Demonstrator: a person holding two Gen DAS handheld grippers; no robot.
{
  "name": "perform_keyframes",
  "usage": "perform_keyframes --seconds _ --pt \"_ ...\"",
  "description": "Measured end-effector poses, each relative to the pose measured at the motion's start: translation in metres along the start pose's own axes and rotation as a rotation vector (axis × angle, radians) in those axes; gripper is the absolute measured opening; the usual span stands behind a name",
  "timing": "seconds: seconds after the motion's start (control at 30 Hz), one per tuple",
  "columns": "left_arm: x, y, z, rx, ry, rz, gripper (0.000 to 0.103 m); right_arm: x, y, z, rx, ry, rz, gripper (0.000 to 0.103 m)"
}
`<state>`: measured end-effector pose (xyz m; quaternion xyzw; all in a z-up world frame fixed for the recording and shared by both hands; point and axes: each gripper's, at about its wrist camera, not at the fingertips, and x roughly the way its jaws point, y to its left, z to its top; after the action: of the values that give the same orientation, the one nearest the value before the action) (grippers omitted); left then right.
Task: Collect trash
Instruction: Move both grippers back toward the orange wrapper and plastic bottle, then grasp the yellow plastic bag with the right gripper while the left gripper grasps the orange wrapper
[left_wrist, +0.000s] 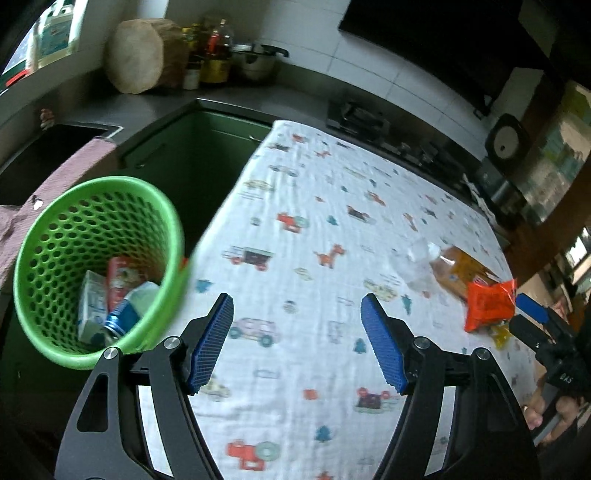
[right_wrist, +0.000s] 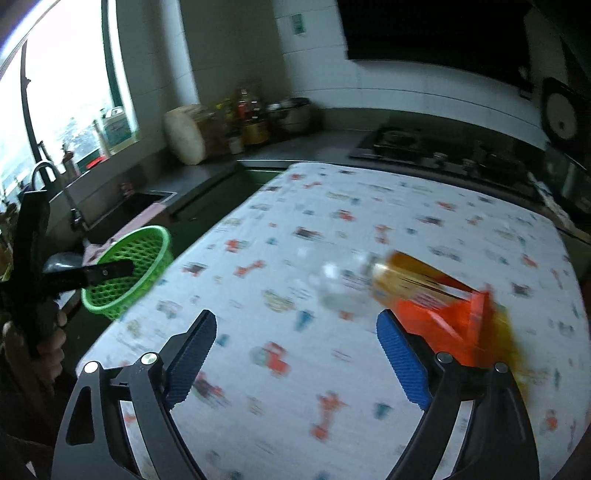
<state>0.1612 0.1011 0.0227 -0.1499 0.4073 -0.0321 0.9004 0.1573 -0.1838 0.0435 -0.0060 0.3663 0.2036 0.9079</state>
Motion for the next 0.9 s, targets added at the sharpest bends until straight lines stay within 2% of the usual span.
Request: perform_keyframes --seconds 0.17,0.23,0.43,0.53,0.77,0.9 --pt "0.009 -0.027 -0.003 0.027 0.019 -0.017 0.071 -0.019 -0.043 -0.018 0.032 0.005 -0.061 0.086" --pt "0.013 -0.038 -0.004 0.037 0.028 -0.021 0.078 -0.024 -0.057 -0.023 0.042 0.007 -0.084 0.087" --pt "0.021 -0.073 -0.006 0.067 0.042 -0.041 0.082 -0.034 -0.091 -0.037 0.042 0.028 -0.133 0.089" --pt "0.026 -0.089 -0.007 0.08 0.05 -0.056 0.083 -0.033 -0.103 -0.044 0.024 0.056 -0.149 0.089" --pt "0.042 -0.131 -0.012 0.089 0.101 -0.099 0.094 -0.02 -0.121 -0.058 -0.027 0.103 -0.157 0.09" --pt "0.051 -0.153 -0.015 0.101 0.121 -0.114 0.094 -0.011 -0.13 -0.06 -0.03 0.113 -0.152 0.09"
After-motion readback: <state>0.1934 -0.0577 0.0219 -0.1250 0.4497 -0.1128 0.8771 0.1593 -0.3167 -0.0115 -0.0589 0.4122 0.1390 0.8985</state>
